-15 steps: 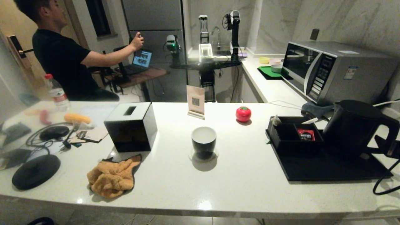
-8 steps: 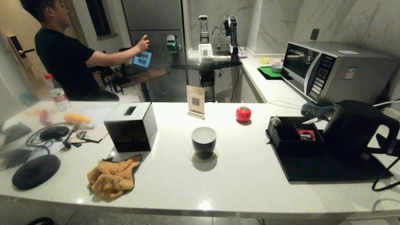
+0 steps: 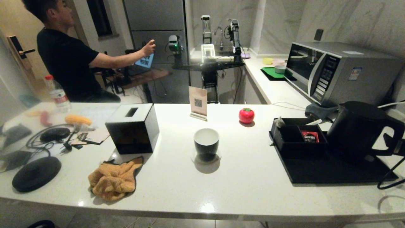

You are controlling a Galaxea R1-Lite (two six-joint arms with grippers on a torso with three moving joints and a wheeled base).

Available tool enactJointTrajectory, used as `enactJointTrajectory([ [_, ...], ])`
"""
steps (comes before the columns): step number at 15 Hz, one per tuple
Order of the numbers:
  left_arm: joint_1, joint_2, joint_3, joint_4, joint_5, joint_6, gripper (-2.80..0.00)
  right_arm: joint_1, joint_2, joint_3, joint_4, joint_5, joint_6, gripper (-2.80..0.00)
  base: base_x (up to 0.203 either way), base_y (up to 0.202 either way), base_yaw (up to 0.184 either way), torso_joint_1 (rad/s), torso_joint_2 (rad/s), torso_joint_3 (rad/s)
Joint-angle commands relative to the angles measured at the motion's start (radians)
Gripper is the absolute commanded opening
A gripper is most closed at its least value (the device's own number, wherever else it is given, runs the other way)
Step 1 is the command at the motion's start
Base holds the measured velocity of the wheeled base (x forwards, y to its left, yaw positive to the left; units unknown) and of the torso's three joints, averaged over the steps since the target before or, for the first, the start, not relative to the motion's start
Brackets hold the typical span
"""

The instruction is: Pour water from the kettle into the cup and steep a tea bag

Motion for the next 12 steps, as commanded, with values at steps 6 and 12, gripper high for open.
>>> enactJointTrajectory([
  [6, 0.0, 0.0, 0.0, 0.0, -0.001, 0.0, -2.8, 0.002, 0.047, -0.044, -0.012, 0.004, 0.019, 0.0, 0.0, 0.0, 0.0, 0.0, 0.0, 0.0],
  [12, 0.0, 0.0, 0.0, 0.0, -0.001, 0.0, -2.8, 0.025, 0.069, -0.097, -0.012, 0.006, 0.05, 0.0, 0.0, 0.0, 0.0, 0.0, 0.0, 0.0],
])
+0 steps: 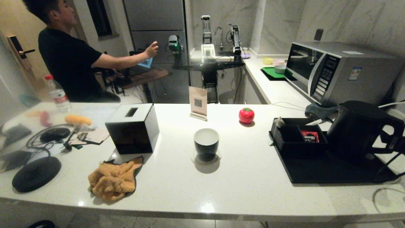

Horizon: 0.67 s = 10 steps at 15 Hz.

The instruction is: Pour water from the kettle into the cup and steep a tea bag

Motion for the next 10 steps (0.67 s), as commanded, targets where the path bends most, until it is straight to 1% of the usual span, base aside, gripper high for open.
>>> enactJointTrajectory([
  [1, 0.0, 0.0, 0.0, 0.0, 0.0, 0.0, -2.8, 0.008, 0.005, -0.009, -0.009, 0.001, 0.004, 0.0, 0.0, 0.0, 0.0, 0.0, 0.0, 0.0],
  [4, 0.0, 0.0, 0.0, 0.0, 0.0, 0.0, -2.8, 0.01, 0.003, -0.001, -0.009, 0.004, 0.004, 0.0, 0.0, 0.0, 0.0, 0.0, 0.0, 0.0],
  [10, 0.0, 0.0, 0.0, 0.0, 0.0, 0.0, -2.8, 0.01, 0.021, -0.04, -0.03, 0.001, 0.006, 0.0, 0.0, 0.0, 0.0, 0.0, 0.0, 0.0],
])
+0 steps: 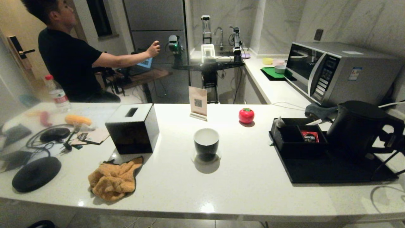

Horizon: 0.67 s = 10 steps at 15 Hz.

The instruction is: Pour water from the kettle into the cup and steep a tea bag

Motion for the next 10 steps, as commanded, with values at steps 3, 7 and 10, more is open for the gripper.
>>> enactJointTrajectory([
  [3, 0.0, 0.0, 0.0, 0.0, 0.0, 0.0, -2.8, 0.0, 0.012, -0.052, -0.015, 0.002, 0.006, 0.0, 0.0, 0.0, 0.0, 0.0, 0.0, 0.0],
  [7, 0.0, 0.0, 0.0, 0.0, 0.0, 0.0, -2.8, 0.0, 0.014, -0.08, -0.016, 0.002, 0.042, 0.0, 0.0, 0.0, 0.0, 0.0, 0.0, 0.0],
  [10, 0.0, 0.0, 0.0, 0.0, 0.0, 0.0, -2.8, 0.003, 0.014, -0.08, -0.016, 0.002, 0.043, 0.0, 0.0, 0.0, 0.0, 0.0, 0.0, 0.0],
])
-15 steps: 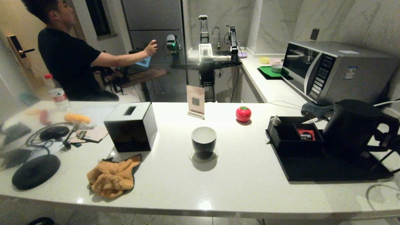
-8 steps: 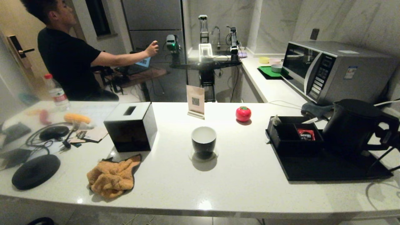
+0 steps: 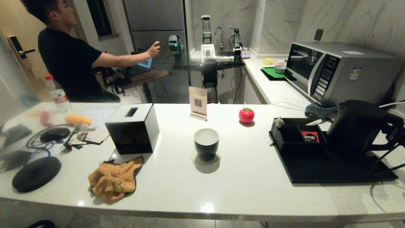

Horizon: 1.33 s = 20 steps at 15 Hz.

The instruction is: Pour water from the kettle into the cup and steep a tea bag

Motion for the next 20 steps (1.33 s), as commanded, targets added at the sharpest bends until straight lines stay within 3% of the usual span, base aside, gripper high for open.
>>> enactJointTrajectory([
  [1, 0.0, 0.0, 0.0, 0.0, 0.0, 0.0, -2.8, 0.002, -0.002, -0.001, -0.008, 0.001, -0.001, 0.0, 0.0, 0.0, 0.0, 0.0, 0.0, 0.0],
  [5, 0.0, 0.0, 0.0, 0.0, 0.0, 0.0, -2.8, 0.005, -0.002, -0.001, -0.011, 0.001, -0.002, 0.0, 0.0, 0.0, 0.0, 0.0, 0.0, 0.0],
  [6, 0.0, 0.0, 0.0, 0.0, 0.0, 0.0, -2.8, 0.005, -0.002, 0.001, -0.018, 0.001, -0.001, -2.8, 0.0, 0.0, 0.0, 0.0, 0.0, 0.0],
  [20, 0.0, 0.0, 0.0, 0.0, 0.0, 0.0, -2.8, 0.007, -0.034, 0.029, -0.037, 0.004, 0.018, -2.8, 0.0, 0.0, 0.0, 0.0, 0.0, 0.0],
])
